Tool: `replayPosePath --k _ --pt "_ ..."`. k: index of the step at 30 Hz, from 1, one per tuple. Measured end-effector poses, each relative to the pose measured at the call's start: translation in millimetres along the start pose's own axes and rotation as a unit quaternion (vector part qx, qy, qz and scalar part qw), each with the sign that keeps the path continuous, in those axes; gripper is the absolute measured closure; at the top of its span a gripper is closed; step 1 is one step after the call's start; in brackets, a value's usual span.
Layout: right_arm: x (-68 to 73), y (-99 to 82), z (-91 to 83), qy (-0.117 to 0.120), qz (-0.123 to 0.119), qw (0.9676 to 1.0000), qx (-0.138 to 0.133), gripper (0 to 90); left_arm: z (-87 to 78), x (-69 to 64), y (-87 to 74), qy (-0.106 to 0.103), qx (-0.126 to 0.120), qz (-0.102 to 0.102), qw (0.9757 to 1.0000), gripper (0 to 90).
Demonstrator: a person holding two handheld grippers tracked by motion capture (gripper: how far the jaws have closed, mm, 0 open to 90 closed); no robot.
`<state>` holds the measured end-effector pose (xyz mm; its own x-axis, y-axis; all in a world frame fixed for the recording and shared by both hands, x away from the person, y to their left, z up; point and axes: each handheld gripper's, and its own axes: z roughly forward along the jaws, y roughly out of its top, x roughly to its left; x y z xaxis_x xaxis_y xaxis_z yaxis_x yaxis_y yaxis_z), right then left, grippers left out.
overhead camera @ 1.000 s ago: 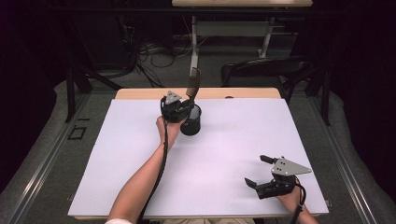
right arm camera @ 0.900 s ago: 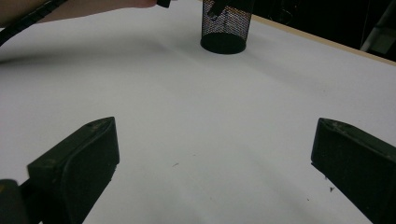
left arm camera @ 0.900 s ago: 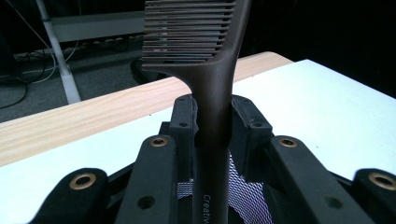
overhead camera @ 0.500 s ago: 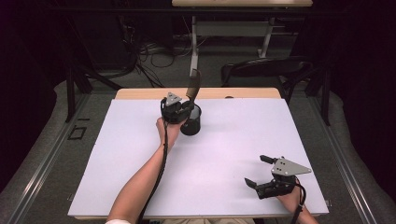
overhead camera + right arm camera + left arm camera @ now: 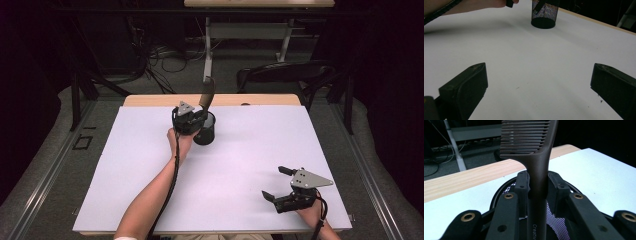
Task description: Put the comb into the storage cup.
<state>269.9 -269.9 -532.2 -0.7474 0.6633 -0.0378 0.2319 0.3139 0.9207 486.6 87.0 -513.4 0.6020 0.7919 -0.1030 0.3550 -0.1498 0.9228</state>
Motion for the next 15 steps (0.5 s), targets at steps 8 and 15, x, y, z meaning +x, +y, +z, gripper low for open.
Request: replayPosePath --k 8,15 --pt "0.1 0.0 0.0 0.0 0.001 1.0 0.001 0.6 -0.2 -2.1 -0.7 0.001 -0.001 0.004 1.0 72.1" --pt "0.1 0.0 -0.3 0.0 0.0 1.0 0.0 0.6 -2.5 -5.8 -4.2 0.004 -0.005 0.01 0.9999 68.3"
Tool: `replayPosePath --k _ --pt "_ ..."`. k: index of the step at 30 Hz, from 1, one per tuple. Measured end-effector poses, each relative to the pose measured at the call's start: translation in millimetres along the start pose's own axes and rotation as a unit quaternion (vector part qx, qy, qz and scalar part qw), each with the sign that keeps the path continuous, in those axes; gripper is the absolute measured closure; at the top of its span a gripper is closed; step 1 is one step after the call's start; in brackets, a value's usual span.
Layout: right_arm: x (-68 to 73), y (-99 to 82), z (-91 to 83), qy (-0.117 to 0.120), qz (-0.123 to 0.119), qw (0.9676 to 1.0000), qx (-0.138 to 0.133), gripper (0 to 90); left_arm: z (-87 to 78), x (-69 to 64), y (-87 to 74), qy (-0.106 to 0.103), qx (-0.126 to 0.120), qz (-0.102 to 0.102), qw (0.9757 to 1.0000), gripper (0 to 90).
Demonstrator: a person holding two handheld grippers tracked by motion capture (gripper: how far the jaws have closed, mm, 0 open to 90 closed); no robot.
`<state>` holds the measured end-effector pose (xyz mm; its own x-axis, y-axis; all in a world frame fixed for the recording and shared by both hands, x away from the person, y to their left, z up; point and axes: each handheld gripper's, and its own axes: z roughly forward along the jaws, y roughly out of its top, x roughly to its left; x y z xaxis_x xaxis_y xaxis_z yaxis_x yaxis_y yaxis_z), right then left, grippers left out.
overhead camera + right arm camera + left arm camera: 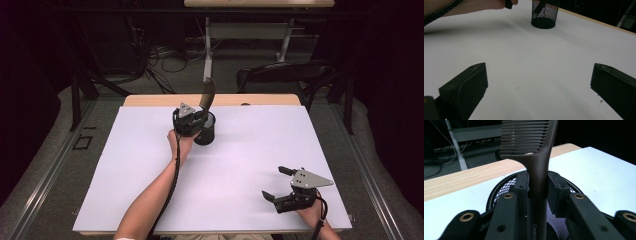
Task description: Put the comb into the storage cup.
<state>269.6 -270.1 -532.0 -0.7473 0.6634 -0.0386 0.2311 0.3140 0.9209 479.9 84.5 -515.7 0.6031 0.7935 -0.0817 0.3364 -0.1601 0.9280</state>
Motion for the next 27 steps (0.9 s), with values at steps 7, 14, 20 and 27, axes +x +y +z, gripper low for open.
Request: replayPosePath --k 7,14,20,27 --pt "0.2 0.1 0.0 -0.001 0.0 1.0 0.001 0.6 -9.3 -6.6 4.4 -0.001 -0.012 0.022 0.9997 47.2" --pt "0.4 0.2 0.1 0.0 0.001 1.0 0.001 0.6 -19.1 -10.4 10.8 -0.011 -0.006 0.034 0.9993 33.7" --pt "0.0 0.0 0.3 0.0 0.0 1.0 0.0 0.6 -25.0 -11.9 13.0 -0.017 0.012 0.038 0.9991 26.3" --pt "-1.6 -0.9 0.6 0.0 0.001 1.0 0.0 0.6 -33.2 -13.4 14.1 -0.023 0.025 0.049 0.9982 19.3"
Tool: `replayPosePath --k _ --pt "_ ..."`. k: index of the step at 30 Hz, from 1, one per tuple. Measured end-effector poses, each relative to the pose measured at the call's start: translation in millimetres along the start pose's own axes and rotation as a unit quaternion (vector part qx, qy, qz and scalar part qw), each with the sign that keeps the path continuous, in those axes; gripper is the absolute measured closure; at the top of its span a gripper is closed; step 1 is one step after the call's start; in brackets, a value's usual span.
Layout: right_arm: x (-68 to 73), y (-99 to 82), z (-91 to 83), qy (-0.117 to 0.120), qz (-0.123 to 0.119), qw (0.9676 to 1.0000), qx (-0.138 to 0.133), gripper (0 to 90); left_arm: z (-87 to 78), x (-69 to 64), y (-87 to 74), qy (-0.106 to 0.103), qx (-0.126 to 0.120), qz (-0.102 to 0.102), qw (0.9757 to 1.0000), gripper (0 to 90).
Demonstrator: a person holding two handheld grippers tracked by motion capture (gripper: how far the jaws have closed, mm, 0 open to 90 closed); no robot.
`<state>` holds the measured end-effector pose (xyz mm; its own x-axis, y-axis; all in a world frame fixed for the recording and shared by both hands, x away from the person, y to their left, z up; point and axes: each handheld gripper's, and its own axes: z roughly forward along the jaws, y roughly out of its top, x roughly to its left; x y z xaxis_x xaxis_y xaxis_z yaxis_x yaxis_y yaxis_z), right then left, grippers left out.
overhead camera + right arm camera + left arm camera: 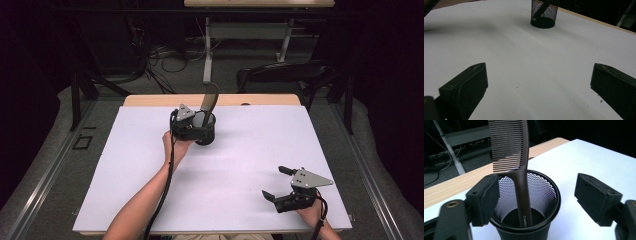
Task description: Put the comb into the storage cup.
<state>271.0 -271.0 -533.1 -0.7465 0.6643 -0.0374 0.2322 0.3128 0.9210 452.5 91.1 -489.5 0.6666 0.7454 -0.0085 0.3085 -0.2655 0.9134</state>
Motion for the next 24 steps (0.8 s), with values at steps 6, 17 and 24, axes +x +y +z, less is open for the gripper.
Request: replayPosePath --k 6,17,24 --pt "-0.2 -0.2 -1.7 0.0 0.0 1.0 0.0 0.6 -10.2 -2.2 0.7 0.0 0.003 0.01 0.9999 16.0" --pt "1.4 -0.6 -3.0 -0.003 0.003 1.0 0.001 0.6 -28.0 -1.8 -5.4 -0.004 0.022 0.022 0.9995 9.9" --pt "1.8 -0.4 -2.2 -0.001 0.003 1.0 0.003 0.6 -40.1 -2.7 -9.0 -0.007 0.027 0.024 0.9993 4.8"
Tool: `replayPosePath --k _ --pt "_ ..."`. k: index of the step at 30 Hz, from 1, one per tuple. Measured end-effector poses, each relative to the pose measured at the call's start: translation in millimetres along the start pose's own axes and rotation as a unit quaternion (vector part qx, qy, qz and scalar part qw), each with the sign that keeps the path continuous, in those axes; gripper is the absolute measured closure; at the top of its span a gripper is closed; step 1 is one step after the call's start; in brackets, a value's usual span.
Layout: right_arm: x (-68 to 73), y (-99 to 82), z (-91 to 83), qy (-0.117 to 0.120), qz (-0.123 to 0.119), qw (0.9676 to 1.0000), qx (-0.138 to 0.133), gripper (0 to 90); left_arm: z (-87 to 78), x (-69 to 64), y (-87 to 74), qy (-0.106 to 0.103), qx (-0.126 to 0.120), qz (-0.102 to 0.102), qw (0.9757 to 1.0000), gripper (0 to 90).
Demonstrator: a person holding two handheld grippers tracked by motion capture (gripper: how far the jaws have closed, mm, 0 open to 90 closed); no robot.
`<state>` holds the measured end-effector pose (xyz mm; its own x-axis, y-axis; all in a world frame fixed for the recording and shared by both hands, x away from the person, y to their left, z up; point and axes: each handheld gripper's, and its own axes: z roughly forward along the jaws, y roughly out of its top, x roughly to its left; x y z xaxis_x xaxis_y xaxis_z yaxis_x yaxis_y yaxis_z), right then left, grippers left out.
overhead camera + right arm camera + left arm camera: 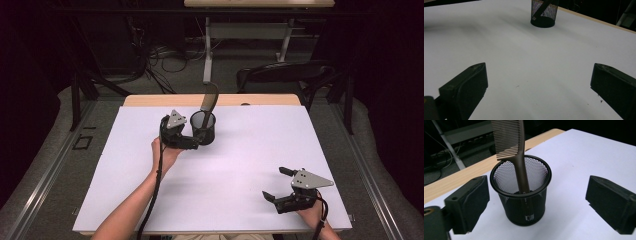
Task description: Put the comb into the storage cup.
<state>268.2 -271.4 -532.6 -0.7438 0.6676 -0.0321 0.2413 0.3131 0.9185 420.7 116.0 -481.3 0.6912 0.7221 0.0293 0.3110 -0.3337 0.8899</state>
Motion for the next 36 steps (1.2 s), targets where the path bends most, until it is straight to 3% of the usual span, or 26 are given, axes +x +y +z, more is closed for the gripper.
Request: replayPosePath --k 13,36 --pt "0.4 0.0 0.4 0.001 -0.001 1.0 0.001 0.6 -19.9 -5.5 -9.8 -0.002 0.01 0.009 0.9999 2.4" --pt "1.4 0.6 2.5 0.002 -0.002 1.0 0.003 0.6 -53.8 -8.0 -40.0 -0.002 0.055 0.02 0.9983 0.1"
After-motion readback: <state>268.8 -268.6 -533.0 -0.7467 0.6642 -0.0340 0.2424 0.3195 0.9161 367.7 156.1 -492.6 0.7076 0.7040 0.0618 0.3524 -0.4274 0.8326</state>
